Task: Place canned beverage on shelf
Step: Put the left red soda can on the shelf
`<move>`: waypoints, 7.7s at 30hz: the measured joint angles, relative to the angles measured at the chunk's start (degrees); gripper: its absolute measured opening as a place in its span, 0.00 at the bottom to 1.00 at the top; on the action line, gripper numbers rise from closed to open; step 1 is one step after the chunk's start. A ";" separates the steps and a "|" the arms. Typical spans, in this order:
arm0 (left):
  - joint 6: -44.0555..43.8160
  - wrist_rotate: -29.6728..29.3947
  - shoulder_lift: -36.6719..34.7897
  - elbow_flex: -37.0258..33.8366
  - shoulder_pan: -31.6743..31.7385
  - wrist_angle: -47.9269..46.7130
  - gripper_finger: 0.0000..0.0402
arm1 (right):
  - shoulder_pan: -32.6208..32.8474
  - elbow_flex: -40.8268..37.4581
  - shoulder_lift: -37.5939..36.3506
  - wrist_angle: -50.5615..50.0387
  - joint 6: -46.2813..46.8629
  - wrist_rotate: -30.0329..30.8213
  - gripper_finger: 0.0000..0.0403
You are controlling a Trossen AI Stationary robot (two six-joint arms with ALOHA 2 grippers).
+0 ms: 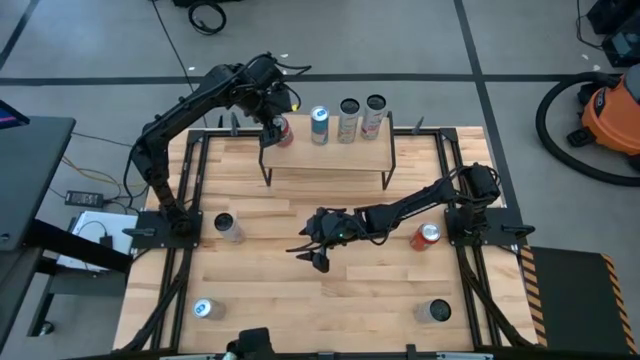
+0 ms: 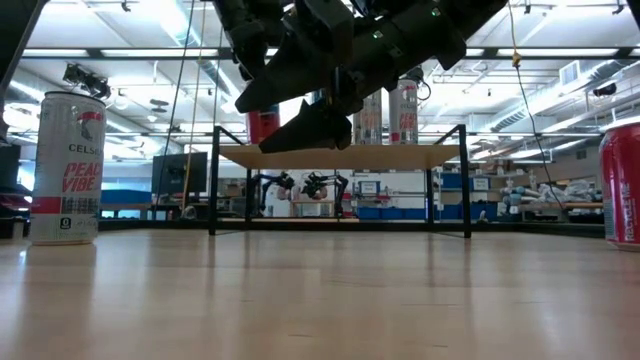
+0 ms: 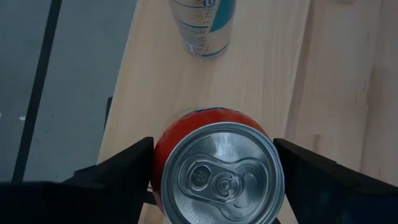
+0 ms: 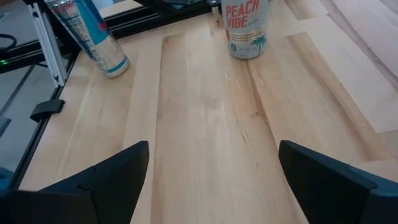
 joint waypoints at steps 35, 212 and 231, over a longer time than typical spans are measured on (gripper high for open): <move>-1.41 -0.04 0.02 -0.06 0.00 0.69 0.79 | 0.00 0.00 0.01 -0.06 0.10 -0.09 0.91; -8.82 2.75 2.03 0.00 0.72 3.69 0.90 | -3.50 0.00 -3.06 9.44 -0.03 -0.44 0.91; -9.34 -2.44 1.57 0.00 0.62 3.89 0.96 | -3.50 0.00 -3.06 9.44 -0.03 -0.44 0.91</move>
